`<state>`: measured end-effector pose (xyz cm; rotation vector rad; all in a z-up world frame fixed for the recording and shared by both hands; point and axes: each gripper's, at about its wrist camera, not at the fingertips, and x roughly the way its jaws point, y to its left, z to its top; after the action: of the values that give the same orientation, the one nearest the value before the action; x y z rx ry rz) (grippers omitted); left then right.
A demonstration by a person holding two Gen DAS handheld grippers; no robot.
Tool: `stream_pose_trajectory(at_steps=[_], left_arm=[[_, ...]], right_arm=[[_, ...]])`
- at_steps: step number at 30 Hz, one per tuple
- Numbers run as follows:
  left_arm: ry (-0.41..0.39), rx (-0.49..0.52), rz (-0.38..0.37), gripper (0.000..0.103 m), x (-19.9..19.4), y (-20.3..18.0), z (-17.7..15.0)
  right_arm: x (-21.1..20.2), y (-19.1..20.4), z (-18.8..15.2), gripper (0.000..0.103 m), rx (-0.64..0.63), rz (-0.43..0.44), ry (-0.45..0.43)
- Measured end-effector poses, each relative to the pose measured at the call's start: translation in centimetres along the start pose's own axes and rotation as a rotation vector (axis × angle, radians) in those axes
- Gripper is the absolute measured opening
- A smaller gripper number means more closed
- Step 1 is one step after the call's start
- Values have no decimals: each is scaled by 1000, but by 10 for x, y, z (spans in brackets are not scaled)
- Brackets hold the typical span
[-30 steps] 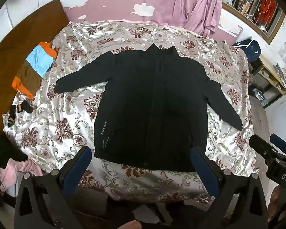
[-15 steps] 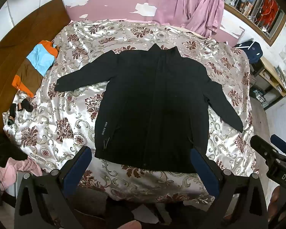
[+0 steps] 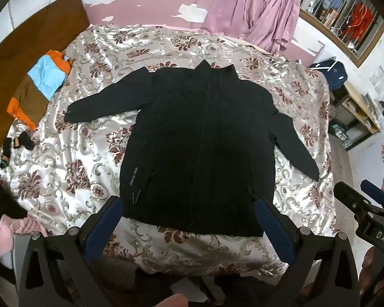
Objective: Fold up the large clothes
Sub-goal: 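Grasp the jacket hem with the right tool and lift it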
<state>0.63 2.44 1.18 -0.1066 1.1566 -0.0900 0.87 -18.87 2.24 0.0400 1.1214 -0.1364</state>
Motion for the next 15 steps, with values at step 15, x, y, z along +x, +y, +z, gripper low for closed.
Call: stream_pose_trajectory(at_steps=[15], left_arm=[[91,206,-230,103,30,43,31]], right_arm=[[-23,46,-18,102,143,-124,14]])
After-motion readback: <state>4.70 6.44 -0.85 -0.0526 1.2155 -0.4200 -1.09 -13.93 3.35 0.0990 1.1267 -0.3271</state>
